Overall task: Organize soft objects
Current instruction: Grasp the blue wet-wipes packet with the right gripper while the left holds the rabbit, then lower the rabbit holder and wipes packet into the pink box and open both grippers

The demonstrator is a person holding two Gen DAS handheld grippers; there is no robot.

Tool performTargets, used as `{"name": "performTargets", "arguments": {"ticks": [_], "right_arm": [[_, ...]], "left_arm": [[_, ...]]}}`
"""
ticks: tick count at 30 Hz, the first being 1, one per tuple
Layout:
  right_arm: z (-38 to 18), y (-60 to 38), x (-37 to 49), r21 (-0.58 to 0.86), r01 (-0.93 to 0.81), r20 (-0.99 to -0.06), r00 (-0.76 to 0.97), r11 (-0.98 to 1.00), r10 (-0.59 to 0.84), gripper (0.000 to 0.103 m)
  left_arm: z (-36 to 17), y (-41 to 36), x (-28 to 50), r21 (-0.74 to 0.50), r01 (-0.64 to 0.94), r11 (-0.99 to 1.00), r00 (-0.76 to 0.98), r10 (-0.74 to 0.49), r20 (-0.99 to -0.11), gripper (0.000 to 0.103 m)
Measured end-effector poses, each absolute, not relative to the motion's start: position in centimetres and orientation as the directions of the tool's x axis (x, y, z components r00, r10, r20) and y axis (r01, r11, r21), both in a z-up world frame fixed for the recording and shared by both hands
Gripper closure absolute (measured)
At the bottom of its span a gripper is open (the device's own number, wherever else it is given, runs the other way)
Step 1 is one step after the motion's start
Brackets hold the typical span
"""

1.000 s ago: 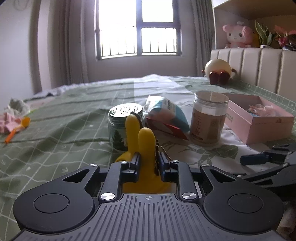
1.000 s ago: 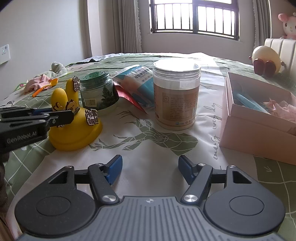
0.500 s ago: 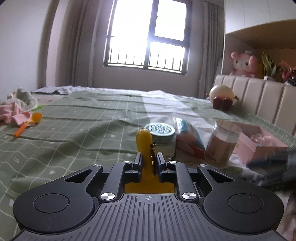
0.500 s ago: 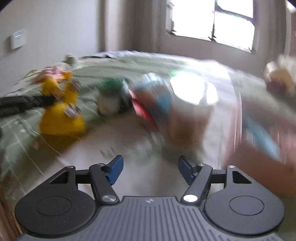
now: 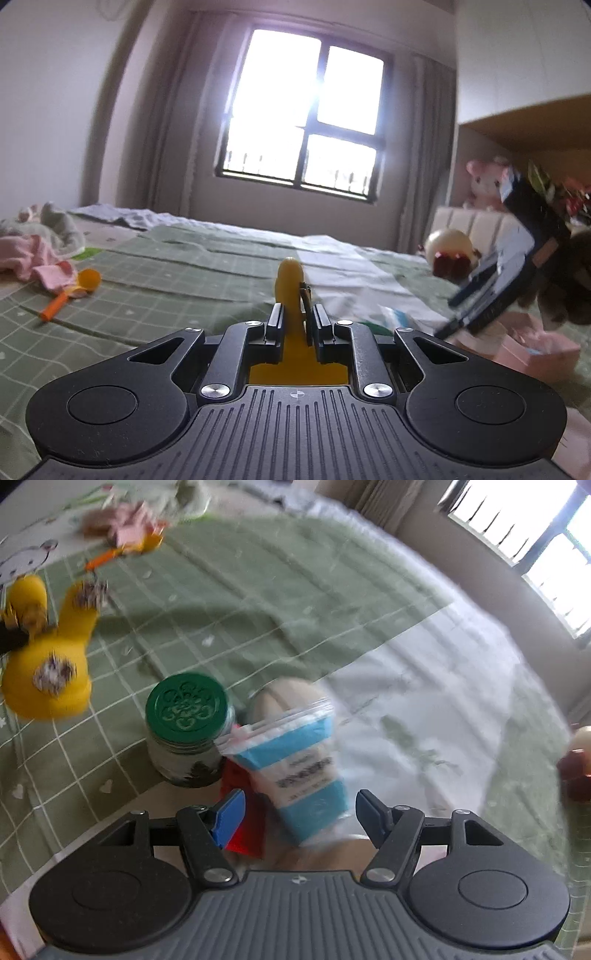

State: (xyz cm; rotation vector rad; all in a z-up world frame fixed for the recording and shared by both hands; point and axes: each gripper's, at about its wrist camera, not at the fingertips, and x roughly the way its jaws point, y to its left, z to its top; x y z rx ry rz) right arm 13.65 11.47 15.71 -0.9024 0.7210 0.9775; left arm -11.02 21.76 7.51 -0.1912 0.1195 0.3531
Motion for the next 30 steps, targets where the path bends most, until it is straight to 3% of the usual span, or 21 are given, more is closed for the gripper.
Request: {"name": "performTargets", "arguments": {"ticks": [6, 12, 14, 15, 21, 26, 30], "right_arm": [[12.3, 15.5, 14.6, -0.385, -0.912, -0.885, 0.409, 0.143, 0.223, 0.036], [9.5, 17.6, 16.0, -0.473, -0.879, -0.865, 0.477, 0.067, 0.155, 0.036], [10.2, 17.4, 16.5, -0.459, -0.875, -0.863, 0.48, 0.151, 0.156, 0.053], [10.2, 17.4, 16.5, -0.459, -0.875, -0.863, 0.48, 0.151, 0.156, 0.053], [18.8, 12.7, 16.2, -0.38, -0.861, -0.798, 0.49, 0.339, 0.351, 0.054], [26.1, 5.7, 16.4, -0.374, -0.808, -0.673, 0.574, 0.455, 0.466, 0.054], [29.1, -1.8, 17.7, -0.313, -0.766, -0.616, 0.613, 0.561, 0.494, 0.054]], "left_arm": [[6.2, 25.8, -11.4, -0.222, -0.406, 0.887, 0.913, 0.38, -0.152, 0.085], [4.7, 27.4, -10.9, -0.264, -0.416, 0.87, 0.907, 0.378, -0.183, 0.085], [4.4, 27.3, -10.8, -0.263, -0.413, 0.872, 0.908, 0.372, -0.194, 0.085], [4.4, 27.2, -10.8, -0.26, -0.413, 0.873, 0.908, 0.372, -0.195, 0.085], [6.8, 26.2, -9.8, -0.246, -0.4, 0.883, 0.914, 0.367, -0.17, 0.085], [12.7, 22.6, -6.7, -0.15, -0.328, 0.933, 0.945, 0.323, -0.059, 0.085], [17.0, 17.5, -3.4, -0.087, -0.213, 0.973, 0.977, 0.214, 0.004, 0.085]]}}
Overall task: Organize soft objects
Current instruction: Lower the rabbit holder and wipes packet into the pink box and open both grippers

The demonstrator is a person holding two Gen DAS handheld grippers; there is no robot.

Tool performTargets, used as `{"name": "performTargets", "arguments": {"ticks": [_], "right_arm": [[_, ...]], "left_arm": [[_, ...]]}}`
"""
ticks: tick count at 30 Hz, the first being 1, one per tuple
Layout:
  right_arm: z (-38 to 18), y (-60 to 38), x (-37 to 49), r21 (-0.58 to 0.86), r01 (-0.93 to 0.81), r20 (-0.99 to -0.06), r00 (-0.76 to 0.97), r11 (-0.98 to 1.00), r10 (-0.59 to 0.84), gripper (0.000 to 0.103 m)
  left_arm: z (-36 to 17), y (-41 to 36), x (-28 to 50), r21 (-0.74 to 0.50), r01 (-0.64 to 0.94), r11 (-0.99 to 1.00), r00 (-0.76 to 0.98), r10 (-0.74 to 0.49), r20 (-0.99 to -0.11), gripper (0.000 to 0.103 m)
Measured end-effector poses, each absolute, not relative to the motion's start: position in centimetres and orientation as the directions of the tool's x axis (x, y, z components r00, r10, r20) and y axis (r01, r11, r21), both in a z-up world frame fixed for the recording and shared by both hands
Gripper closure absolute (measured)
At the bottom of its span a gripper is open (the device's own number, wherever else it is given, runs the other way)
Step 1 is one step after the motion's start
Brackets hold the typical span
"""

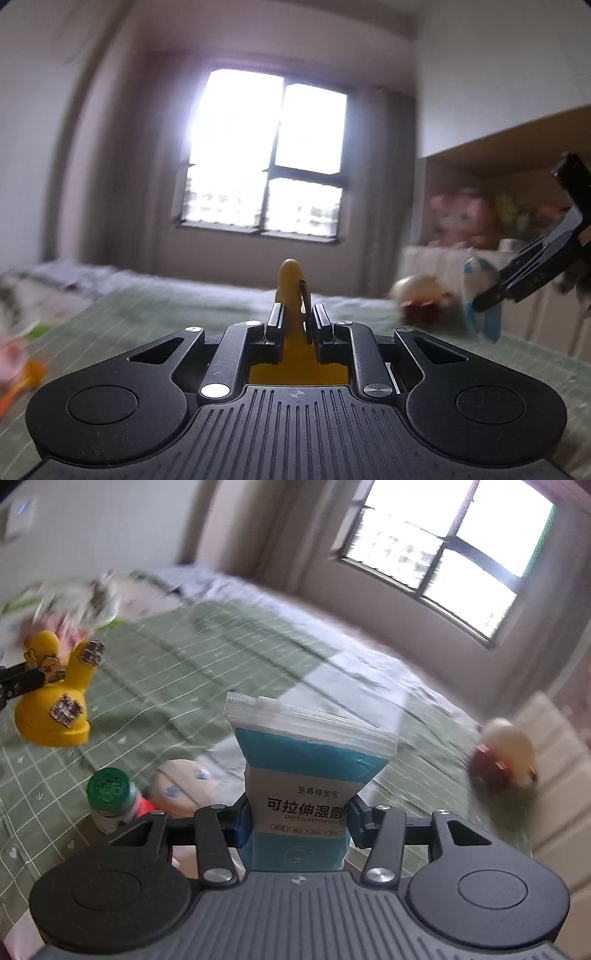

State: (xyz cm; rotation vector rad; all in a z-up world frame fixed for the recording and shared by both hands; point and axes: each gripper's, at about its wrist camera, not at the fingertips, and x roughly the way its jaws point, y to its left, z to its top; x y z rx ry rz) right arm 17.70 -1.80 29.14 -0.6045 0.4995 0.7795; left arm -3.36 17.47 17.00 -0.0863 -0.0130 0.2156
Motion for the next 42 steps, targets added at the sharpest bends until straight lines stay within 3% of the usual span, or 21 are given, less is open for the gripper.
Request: {"name": "performTargets", "arguments": {"ticks": [6, 10, 15, 17, 19, 22, 31, 37, 42], "right_arm": [[28.2, -11.8, 20.9, -0.206, -0.699, -0.618, 0.636, 0.685, 0.462, 0.054], [26.0, -16.5, 22.9, -0.161, -0.661, -0.641, 0.635, 0.733, 0.431, 0.054], [23.1, -20.4, 24.8, -0.105, -0.622, -0.66, 0.627, 0.776, 0.414, 0.054], [22.0, -21.3, 25.9, -0.065, -0.611, -0.669, 0.613, 0.789, 0.42, 0.054], [20.8, -21.9, 26.9, -0.025, -0.606, -0.684, 0.59, 0.795, 0.429, 0.054], [18.8, -21.6, 28.3, 0.033, -0.61, -0.718, 0.537, 0.792, 0.443, 0.054], [11.4, -13.1, 33.0, 0.056, -0.569, -0.862, 0.388, 0.821, 0.327, 0.054], [12.2, -12.6, 32.6, 0.081, -0.578, -0.805, 0.443, 0.812, 0.396, 0.053], [16.1, -15.3, 30.1, 0.087, -0.576, -0.734, 0.515, 0.813, 0.443, 0.046]], "left_arm": [[19.6, 7.7, 3.5, -0.034, 0.031, 0.999, 0.999, -0.032, -0.021, 0.085], [19.2, 2.9, 8.5, -0.072, 0.167, 0.983, 0.983, -0.172, -0.072, 0.085], [16.9, -0.8, 14.0, -0.155, 0.242, 0.958, 0.957, -0.262, -0.128, 0.083], [14.9, -1.1, 16.4, -0.199, 0.247, 0.948, 0.939, -0.285, -0.191, 0.081], [12.2, -0.9, 18.1, -0.235, 0.214, 0.948, 0.904, -0.284, -0.321, 0.08], [8.9, -0.6, 18.1, -0.209, 0.153, 0.966, 0.871, -0.231, -0.433, 0.08], [9.9, 0.5, 13.3, -0.205, 0.169, 0.964, 0.894, -0.238, -0.38, 0.079], [10.8, 2.6, 8.8, -0.28, 0.165, 0.946, 0.908, -0.256, -0.332, 0.079], [9.4, 3.8, 4.1, -0.22, 0.111, 0.969, 0.928, -0.18, -0.327, 0.079]]}}
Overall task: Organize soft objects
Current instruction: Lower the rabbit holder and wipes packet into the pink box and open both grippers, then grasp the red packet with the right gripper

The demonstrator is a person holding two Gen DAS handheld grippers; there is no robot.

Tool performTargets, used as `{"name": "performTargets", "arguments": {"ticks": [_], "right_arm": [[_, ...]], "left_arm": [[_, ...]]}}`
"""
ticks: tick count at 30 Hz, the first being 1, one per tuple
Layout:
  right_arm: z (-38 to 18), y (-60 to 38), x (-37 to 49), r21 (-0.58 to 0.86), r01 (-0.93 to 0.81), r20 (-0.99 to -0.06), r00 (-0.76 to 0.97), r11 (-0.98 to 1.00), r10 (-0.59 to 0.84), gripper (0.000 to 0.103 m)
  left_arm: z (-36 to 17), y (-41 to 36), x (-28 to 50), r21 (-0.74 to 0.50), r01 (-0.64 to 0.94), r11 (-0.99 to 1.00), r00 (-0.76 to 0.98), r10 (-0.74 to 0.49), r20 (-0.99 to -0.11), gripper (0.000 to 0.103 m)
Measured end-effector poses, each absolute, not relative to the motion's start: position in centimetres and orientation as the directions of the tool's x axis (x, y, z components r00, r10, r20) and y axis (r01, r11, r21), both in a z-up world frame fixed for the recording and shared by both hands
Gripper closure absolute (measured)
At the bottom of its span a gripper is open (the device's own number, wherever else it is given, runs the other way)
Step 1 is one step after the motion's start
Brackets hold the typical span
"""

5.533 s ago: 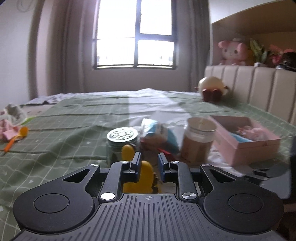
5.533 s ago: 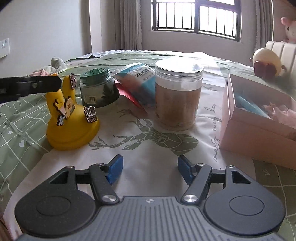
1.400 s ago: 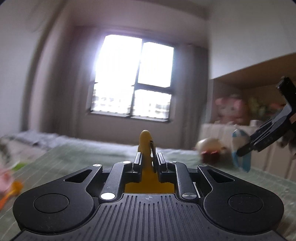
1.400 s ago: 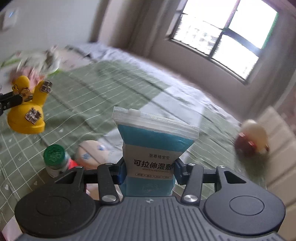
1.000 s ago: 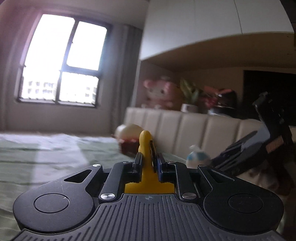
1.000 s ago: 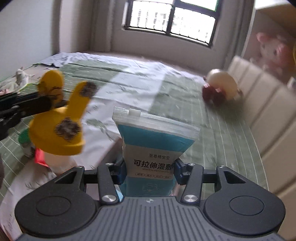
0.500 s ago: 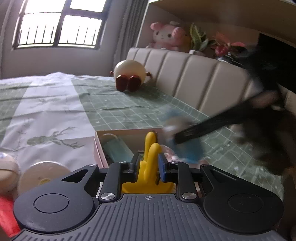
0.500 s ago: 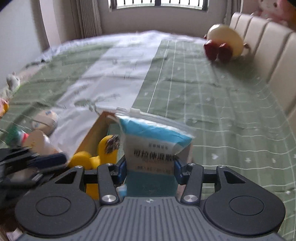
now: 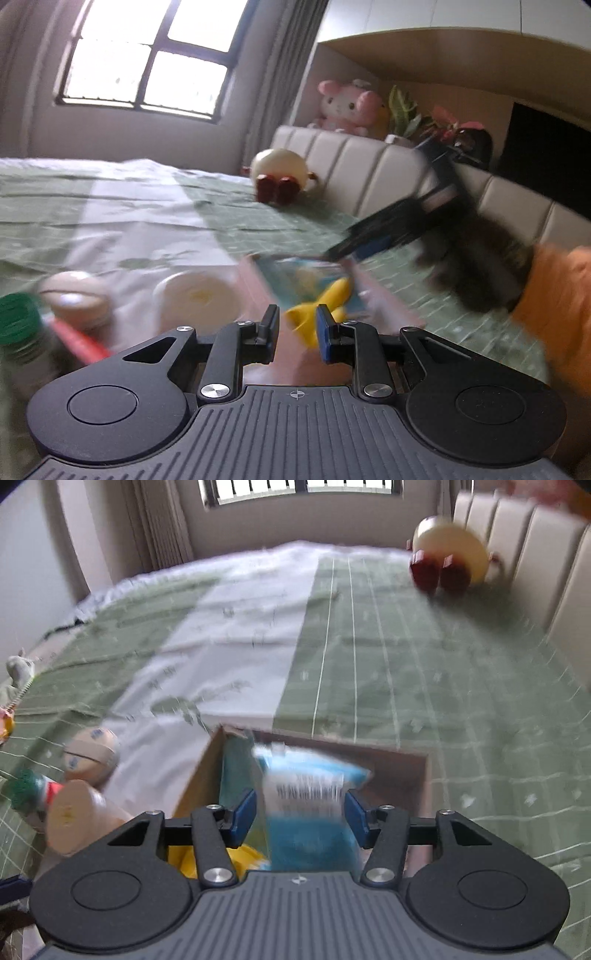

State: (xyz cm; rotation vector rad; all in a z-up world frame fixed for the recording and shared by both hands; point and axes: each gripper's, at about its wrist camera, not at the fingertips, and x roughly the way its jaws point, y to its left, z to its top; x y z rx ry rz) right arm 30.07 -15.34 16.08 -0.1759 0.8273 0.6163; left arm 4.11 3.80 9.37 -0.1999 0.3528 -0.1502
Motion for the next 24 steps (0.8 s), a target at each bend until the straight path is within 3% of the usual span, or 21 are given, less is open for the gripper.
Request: {"name": "performTargets", "arguments": {"ticks": [4, 10, 17, 24], "right_arm": [[19.1, -15.8, 26.7, -0.02, -0.587, -0.664, 0.613, 0.809, 0.428, 0.045], [22.0, -11.8, 19.7, -0.133, -0.656, -0.518, 0.686, 0.743, 0.512, 0.042], [20.5, -3.1, 11.9, -0.255, -0.809, -0.524, 0.576, 0.529, 0.628, 0.043], [13.1, 5.0, 4.6, -0.492, -0.809, -0.56, 0.577, 0.322, 0.595, 0.047]], "left_arm": [[7.1, 5.9, 1.4, -0.2, -0.009, 0.98, 0.92, -0.071, -0.386, 0.079], [5.7, 11.0, -0.4, -0.294, -0.257, 0.921, 0.877, 0.094, -0.472, 0.079], [5.5, 14.7, -2.7, -0.355, -0.298, 0.886, 0.884, 0.115, -0.454, 0.079], [4.7, 16.6, -4.9, -0.39, -0.297, 0.871, 0.893, 0.11, -0.436, 0.079]]}}
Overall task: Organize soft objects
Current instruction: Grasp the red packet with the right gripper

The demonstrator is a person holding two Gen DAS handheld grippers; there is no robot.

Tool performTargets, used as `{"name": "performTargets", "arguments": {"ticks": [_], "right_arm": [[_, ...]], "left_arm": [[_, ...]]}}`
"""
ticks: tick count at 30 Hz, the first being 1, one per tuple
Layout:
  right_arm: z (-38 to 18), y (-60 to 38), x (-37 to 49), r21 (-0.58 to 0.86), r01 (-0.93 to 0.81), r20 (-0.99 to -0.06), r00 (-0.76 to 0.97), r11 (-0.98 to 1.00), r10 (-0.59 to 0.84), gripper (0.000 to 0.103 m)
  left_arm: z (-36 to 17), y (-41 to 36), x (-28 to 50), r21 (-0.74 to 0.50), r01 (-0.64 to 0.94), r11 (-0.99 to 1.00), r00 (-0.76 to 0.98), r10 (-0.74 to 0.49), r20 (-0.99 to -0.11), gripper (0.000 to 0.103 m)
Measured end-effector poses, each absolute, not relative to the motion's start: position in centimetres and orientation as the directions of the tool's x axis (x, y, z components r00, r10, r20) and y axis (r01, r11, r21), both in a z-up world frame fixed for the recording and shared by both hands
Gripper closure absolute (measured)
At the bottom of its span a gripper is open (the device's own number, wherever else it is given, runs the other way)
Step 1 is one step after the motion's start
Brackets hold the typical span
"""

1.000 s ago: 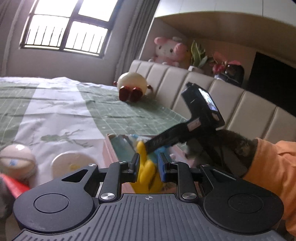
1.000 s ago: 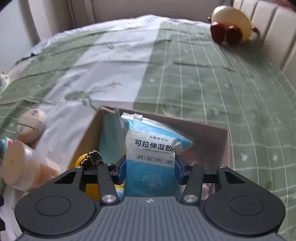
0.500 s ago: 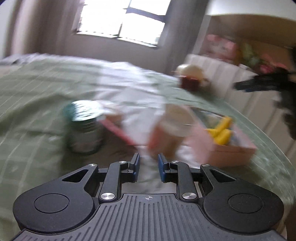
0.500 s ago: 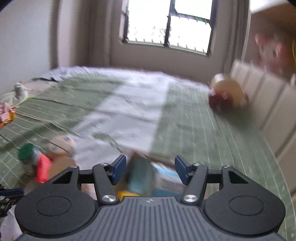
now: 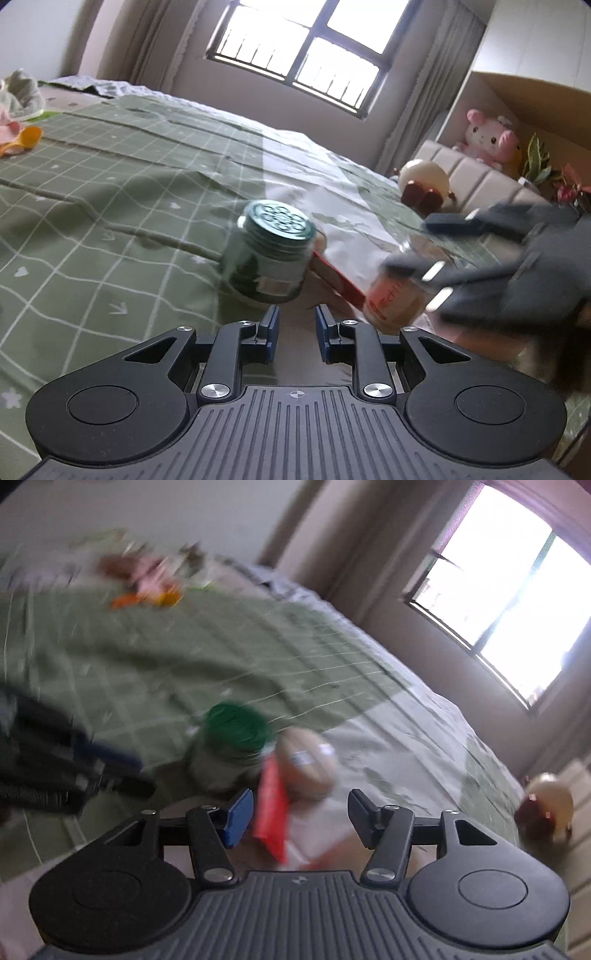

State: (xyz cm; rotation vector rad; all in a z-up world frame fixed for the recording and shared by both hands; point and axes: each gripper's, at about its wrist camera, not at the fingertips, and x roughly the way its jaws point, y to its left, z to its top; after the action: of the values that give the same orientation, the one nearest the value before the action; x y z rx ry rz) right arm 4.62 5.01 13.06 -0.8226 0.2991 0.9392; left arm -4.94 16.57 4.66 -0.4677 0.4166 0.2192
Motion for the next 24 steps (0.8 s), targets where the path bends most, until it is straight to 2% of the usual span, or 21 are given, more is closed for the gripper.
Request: {"name": "performTargets", "arguments": {"ticks": [3, 6, 7, 9, 11, 14, 15, 17, 21, 24], "right_arm": [[9.6, 7.7, 3.8, -0.544, -0.791, -0.589, 0.598, 0.279, 0.544, 0.052], [6.9, 9.9, 4.3, -0.594, -0.752, -0.591, 0.648, 0.284, 0.481, 0.061], [6.5, 10.5, 4.7, -0.598, -0.747, -0.593, 0.656, 0.291, 0.467, 0.067], [5.8, 11.2, 5.6, -0.599, -0.74, -0.598, 0.668, 0.306, 0.444, 0.087], [6.2, 11.1, 6.3, -0.585, -0.737, -0.597, 0.674, 0.34, 0.435, 0.096], [8.5, 9.1, 6.3, -0.485, -0.777, -0.6, 0.63, 0.402, 0.493, 0.098], [10.3, 6.8, 6.2, -0.382, -0.804, -0.605, 0.59, 0.456, 0.535, 0.098], [10.8, 5.8, 6.1, -0.345, -0.808, -0.602, 0.58, 0.477, 0.548, 0.098], [12.0, 1.8, 6.6, -0.188, -0.807, -0.588, 0.549, 0.56, 0.594, 0.098], [11.0, -0.1, 8.5, -0.044, -0.794, -0.573, 0.517, 0.606, 0.636, 0.098]], "left_arm": [[4.4, 17.8, -6.0, -0.404, -0.307, 0.861, 0.899, 0.124, -0.42, 0.079], [4.1, 19.1, -7.1, -0.412, -0.331, 0.849, 0.898, 0.148, -0.415, 0.079], [4.0, 19.5, -7.4, -0.416, -0.341, 0.843, 0.896, 0.157, -0.415, 0.079], [3.8, 20.4, -7.9, -0.427, -0.357, 0.831, 0.893, 0.17, -0.417, 0.079], [3.7, 21.5, -8.0, -0.436, -0.366, 0.822, 0.89, 0.174, -0.42, 0.079], [4.0, 23.0, -7.3, -0.419, -0.356, 0.835, 0.89, 0.167, -0.423, 0.079], [4.2, 23.6, -6.9, -0.41, -0.358, 0.839, 0.888, 0.17, -0.428, 0.079], [4.7, 24.8, -5.6, -0.41, -0.351, 0.842, 0.888, 0.16, -0.431, 0.079], [6.7, 27.4, -1.6, -0.468, -0.257, 0.845, 0.905, 0.04, -0.424, 0.079], [8.3, 28.5, 3.1, -0.448, -0.204, 0.871, 0.881, -0.036, -0.471, 0.079]]}}
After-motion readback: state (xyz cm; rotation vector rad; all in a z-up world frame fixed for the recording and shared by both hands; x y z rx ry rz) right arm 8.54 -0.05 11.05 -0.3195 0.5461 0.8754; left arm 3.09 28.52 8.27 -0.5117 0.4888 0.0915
